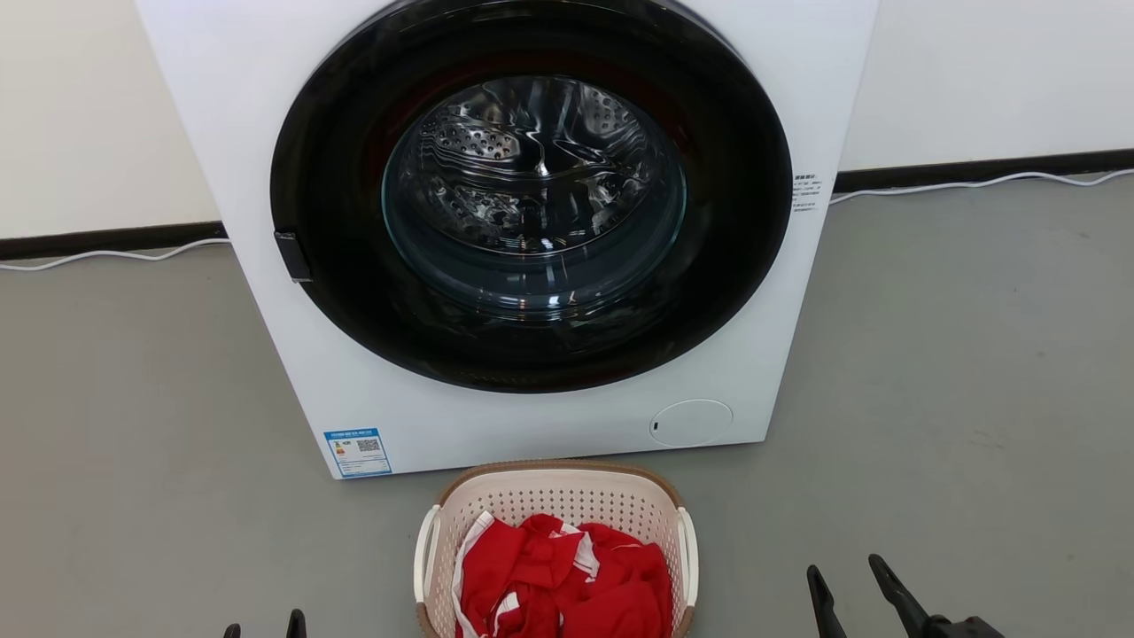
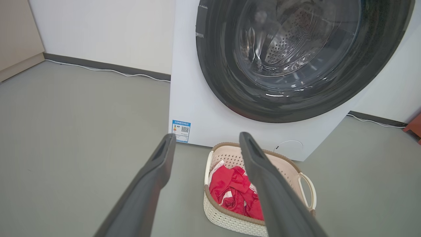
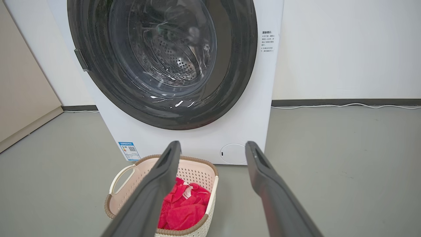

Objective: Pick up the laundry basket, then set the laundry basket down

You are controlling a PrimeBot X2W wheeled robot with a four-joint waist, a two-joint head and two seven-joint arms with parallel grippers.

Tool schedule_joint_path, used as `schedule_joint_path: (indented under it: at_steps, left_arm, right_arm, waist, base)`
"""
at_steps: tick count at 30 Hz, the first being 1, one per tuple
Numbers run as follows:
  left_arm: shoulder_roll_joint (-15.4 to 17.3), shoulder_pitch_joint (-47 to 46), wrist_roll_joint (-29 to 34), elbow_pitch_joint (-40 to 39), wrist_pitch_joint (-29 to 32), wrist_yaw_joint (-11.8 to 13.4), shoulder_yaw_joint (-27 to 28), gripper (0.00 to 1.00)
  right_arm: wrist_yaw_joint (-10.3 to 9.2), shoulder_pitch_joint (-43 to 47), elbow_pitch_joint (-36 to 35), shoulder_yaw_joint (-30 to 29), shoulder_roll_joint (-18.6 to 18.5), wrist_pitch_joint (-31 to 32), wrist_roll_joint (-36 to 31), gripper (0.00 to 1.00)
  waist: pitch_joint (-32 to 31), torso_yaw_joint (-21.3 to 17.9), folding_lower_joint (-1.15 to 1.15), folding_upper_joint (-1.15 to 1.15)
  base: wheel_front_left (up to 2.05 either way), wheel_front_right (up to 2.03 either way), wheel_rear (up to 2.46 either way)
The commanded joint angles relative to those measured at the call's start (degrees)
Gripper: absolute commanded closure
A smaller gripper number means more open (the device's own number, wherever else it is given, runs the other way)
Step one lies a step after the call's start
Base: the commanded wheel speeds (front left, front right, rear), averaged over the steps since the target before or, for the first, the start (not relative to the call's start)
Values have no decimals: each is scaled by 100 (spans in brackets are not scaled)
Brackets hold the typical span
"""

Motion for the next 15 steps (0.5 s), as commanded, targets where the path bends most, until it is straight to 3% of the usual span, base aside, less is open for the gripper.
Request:
schedule_joint_path:
  at_steps: [1, 3, 4, 15]
  left_arm:
    - [92, -253, -8, -89, -23, 13, 197, 0]
    - [116, -257, 16, -68, 9, 12, 165, 0]
    - [21, -3, -1, 34, 45, -1, -21, 100]
    - [-177, -7, -345, 308, 174, -39, 37, 100]
  right_arm:
    - [-6, -297, -92, 134, -38, -29, -4, 0]
    - [-6, -303, -78, 131, -38, -29, 1, 0]
    - [0, -69, 19, -2, 0, 1, 2, 100]
    - [0, 49, 225, -32, 26, 93, 491, 100]
  waist:
    - [0, 4, 0, 0]
    - [1, 10, 0, 0]
    - [1, 10, 0, 0]
    - [14, 27, 13, 0]
  base:
    - [0, 0, 0]
    - [0, 0, 0]
    - [0, 0, 0]
    - [0, 0, 0]
